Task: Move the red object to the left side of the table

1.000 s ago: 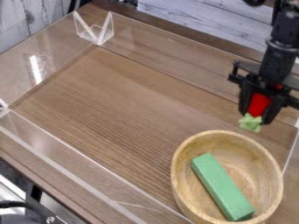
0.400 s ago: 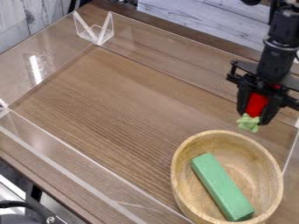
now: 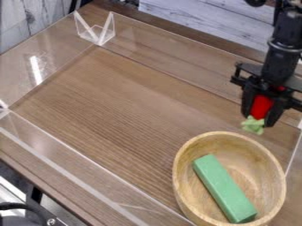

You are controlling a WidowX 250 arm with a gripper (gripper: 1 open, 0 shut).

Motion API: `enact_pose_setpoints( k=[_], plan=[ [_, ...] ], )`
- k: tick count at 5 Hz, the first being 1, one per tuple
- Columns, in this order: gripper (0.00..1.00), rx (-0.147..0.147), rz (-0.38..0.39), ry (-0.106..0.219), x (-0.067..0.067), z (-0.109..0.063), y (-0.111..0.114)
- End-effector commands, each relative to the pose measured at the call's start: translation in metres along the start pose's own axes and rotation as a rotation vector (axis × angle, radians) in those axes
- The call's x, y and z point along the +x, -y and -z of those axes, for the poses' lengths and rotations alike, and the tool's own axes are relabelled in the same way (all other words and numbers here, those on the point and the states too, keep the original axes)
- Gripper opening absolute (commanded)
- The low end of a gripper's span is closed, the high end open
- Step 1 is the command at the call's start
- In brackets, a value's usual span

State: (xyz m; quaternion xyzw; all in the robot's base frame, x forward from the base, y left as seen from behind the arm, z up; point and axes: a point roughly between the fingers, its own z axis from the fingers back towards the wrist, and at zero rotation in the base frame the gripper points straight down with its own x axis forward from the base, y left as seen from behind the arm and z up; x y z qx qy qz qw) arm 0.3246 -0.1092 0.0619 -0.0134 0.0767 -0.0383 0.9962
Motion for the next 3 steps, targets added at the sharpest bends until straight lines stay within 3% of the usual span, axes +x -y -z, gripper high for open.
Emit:
enact_pose_setpoints(
  k=[1, 3],
  plan=[
    [0.00, -0.021, -0.025, 0.059, 0.0044, -0.0178, -0.0062],
    [0.00, -0.030, -0.049, 0.044, 0.0024, -0.0119, -0.0133]
  ],
)
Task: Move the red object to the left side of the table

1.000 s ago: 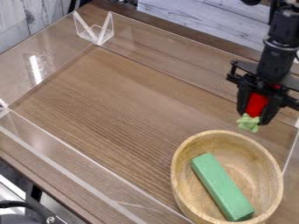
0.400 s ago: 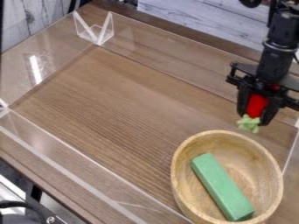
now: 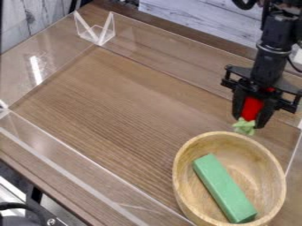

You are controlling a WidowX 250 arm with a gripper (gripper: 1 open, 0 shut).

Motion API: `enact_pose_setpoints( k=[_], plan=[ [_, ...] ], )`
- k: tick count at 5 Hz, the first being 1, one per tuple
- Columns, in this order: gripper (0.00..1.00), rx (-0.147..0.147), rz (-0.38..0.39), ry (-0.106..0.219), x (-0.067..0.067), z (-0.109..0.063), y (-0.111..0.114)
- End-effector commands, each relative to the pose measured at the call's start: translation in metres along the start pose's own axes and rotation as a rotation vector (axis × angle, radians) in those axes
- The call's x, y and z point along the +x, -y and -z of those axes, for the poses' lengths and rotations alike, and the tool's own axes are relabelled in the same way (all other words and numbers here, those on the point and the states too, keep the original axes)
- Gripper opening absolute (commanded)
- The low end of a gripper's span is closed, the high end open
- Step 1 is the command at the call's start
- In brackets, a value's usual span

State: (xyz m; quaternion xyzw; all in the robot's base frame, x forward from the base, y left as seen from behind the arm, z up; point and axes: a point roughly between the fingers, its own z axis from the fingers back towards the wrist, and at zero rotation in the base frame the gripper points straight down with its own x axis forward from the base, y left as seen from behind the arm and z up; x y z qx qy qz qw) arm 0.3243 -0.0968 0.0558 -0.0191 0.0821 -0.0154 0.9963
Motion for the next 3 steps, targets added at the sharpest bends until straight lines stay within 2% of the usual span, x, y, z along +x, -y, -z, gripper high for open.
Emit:
enact_pose_setpoints(
  k=[1, 3],
  plan=[
    [0.00, -0.019, -0.004, 0.050, -0.0012, -0.0190, -0.0035],
    [0.00, -0.031, -0.020, 0.053, -0.0060, -0.0258, -0.0110]
  ],
)
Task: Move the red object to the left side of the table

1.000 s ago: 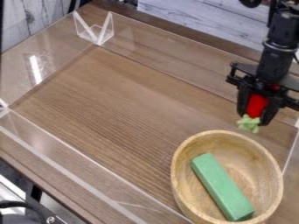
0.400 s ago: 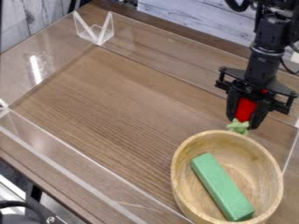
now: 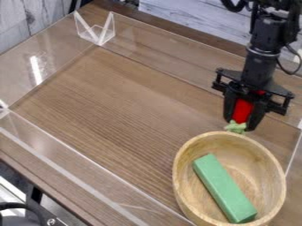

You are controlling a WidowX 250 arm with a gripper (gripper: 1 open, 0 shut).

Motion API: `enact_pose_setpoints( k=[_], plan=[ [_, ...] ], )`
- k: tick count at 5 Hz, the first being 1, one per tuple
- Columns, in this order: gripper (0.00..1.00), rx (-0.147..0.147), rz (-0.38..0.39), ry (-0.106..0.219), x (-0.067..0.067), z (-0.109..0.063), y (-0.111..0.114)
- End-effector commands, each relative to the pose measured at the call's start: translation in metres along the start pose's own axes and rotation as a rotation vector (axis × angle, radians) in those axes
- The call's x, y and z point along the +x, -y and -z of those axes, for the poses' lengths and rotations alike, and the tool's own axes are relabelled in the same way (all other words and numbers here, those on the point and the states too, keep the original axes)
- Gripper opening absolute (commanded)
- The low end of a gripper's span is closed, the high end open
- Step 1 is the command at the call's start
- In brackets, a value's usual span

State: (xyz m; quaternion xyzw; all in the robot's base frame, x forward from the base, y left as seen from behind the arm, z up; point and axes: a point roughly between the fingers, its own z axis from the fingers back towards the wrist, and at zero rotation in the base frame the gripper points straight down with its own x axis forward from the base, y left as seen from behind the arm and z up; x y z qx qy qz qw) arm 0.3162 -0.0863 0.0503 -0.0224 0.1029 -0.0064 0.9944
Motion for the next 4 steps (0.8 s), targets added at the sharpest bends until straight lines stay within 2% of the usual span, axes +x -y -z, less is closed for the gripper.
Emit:
enact_pose_setpoints(
  k=[1, 2, 3, 4],
  plan=[
    [0.00, -0.031, -0.016, 0.099, -0.001, -0.036, -0.004],
    [0.00, -0.037, -0.019, 0.106, -0.002, -0.046, -0.017],
    [0.00, -0.039, -0.064, 0.153, -0.013, -0.072, -0.031],
    [0.00, -0.047, -0.186, 0.201, -0.024, -0.099, -0.071]
  ],
)
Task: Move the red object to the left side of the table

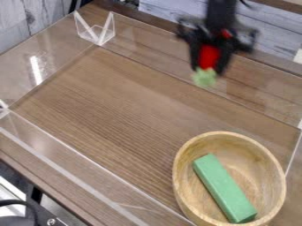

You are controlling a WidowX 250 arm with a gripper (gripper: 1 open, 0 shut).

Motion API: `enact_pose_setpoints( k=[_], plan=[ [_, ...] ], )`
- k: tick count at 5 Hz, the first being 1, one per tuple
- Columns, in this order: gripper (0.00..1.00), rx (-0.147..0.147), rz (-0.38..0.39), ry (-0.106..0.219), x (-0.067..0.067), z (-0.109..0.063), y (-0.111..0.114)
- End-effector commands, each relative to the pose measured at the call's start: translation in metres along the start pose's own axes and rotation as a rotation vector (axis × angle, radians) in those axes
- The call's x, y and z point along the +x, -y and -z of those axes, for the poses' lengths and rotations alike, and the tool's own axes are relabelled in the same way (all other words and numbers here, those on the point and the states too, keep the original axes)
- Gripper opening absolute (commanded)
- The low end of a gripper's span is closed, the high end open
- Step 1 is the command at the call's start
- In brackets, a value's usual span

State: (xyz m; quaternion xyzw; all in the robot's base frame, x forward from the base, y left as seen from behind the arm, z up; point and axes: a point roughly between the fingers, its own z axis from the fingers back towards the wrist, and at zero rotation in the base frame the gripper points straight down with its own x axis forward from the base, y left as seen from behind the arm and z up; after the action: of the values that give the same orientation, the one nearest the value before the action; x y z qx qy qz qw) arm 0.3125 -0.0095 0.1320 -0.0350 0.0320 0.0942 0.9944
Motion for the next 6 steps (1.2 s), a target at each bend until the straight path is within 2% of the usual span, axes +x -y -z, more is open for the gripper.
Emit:
enact_pose_setpoints(
  k=[1, 2, 3, 4, 6],
  plan=[
    [0.00, -0.013, -0.185, 0.060, 0.001, -0.026, -0.048],
    [0.00, -0.014, -0.335, 0.070, -0.002, -0.032, -0.099],
    [0.00, -0.014, -0.485, 0.081, -0.011, -0.029, -0.142],
    [0.00, -0.006, -0.626, 0.093, -0.017, -0.019, -0.174],
    [0.00, 0.026, -0.675, 0.099, -0.007, 0.006, -0.195]
  ],
)
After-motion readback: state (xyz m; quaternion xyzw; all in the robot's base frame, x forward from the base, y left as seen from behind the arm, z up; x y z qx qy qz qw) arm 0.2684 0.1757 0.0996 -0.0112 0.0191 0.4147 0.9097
